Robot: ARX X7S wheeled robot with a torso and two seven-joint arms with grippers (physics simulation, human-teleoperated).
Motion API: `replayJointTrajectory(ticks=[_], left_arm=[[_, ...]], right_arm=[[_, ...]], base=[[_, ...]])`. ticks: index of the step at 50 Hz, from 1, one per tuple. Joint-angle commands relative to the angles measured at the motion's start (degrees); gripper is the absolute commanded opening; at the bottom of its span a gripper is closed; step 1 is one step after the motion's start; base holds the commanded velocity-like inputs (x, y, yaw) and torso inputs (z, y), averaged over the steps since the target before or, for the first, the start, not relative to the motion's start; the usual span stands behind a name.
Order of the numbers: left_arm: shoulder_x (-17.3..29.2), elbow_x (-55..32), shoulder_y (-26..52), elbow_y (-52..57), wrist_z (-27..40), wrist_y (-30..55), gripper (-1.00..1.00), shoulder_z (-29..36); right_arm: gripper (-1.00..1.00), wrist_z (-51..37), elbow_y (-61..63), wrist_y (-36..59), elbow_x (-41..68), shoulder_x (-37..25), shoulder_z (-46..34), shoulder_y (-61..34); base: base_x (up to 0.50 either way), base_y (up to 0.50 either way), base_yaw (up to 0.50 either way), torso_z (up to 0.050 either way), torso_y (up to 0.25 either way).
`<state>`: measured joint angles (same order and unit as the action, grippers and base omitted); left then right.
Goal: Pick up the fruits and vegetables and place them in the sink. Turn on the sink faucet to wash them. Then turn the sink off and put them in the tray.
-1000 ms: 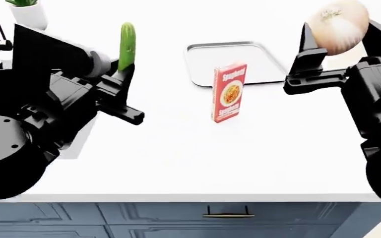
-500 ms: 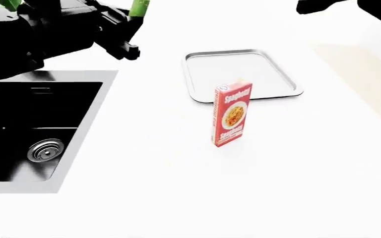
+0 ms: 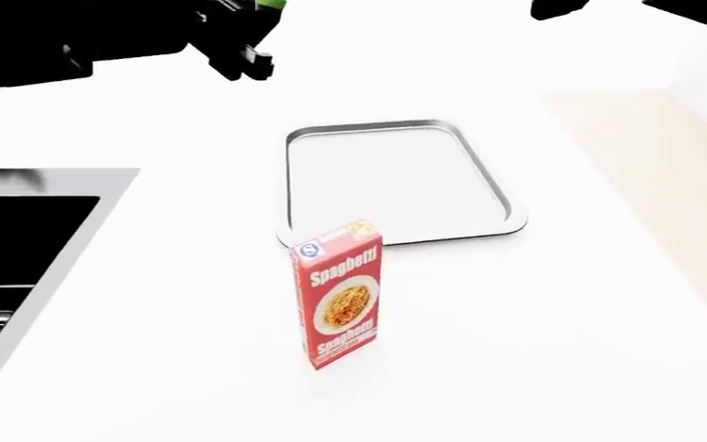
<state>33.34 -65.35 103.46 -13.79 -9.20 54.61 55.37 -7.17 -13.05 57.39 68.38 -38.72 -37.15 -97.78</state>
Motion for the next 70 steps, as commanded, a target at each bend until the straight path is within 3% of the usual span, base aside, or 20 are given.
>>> replayJointTrajectory(ticks=[1, 6, 11, 18, 25, 34, 43, 70], left_arm=[[0.19, 0.02, 0.56, 0.41, 0.71, 0.81, -1.00, -0.25], [-0.20, 0.44, -0.43, -0.36, 0.67, 0.00, -1.00, -0.04], [-4.90, 4.43, -1.96, -8.57, -3.59, -4.14, -1.00, 2.58], [-16.88, 12.50, -1.64, -33.00, -14.14, -14.29, -1.00, 6.99], [-29.31, 18.72, 1.22, -60.69, -24.37, -25.86, -1.00, 9.62], [-29.77, 28.04, 0.75, -61.16, -23.21, -25.88, -1.00, -1.26], [-30.13, 34.96, 1.45, -61.10, -23.69, -25.02, -1.00, -8.47], [-25.76, 36.75, 1.28, -51.31, -21.60, -19.20, -1.00, -10.10]], right_arm=[[-1.00, 3.53, -3.54, -0.97, -1.58, 2.48, -1.23, -0.13], [-1.00, 8.06, -7.76, -0.94, -2.90, 5.57, -3.86, -0.82], [-1.00, 18.63, -23.47, -6.44, -10.26, 13.57, -10.04, -3.56], [-1.00, 34.84, -60.79, -22.16, -20.93, 29.26, -16.50, -8.75], [-1.00, 34.87, -61.93, -20.94, -32.53, 31.70, -7.08, -6.26], [-1.00, 35.68, -61.94, -17.99, -55.68, 35.05, 13.55, -1.03], [-1.00, 37.56, -61.94, -15.95, -66.13, 37.78, 18.76, 2.49], [-1.00, 33.25, -61.94, -13.61, -53.90, 38.70, 4.11, 7.41]], base=[[0.00, 0.00, 0.00, 0.000, 0.000], [0.00, 0.00, 0.00, 0.000, 0.003], [0.00, 0.00, 0.00, 0.000, 0.000], [0.00, 0.00, 0.00, 0.000, 0.000], [0.00, 0.00, 0.00, 0.000, 0.000], [0.00, 0.00, 0.00, 0.000, 0.001], [0.00, 0.00, 0.00, 0.000, 0.000], [0.00, 0.00, 0.00, 0.000, 0.001]])
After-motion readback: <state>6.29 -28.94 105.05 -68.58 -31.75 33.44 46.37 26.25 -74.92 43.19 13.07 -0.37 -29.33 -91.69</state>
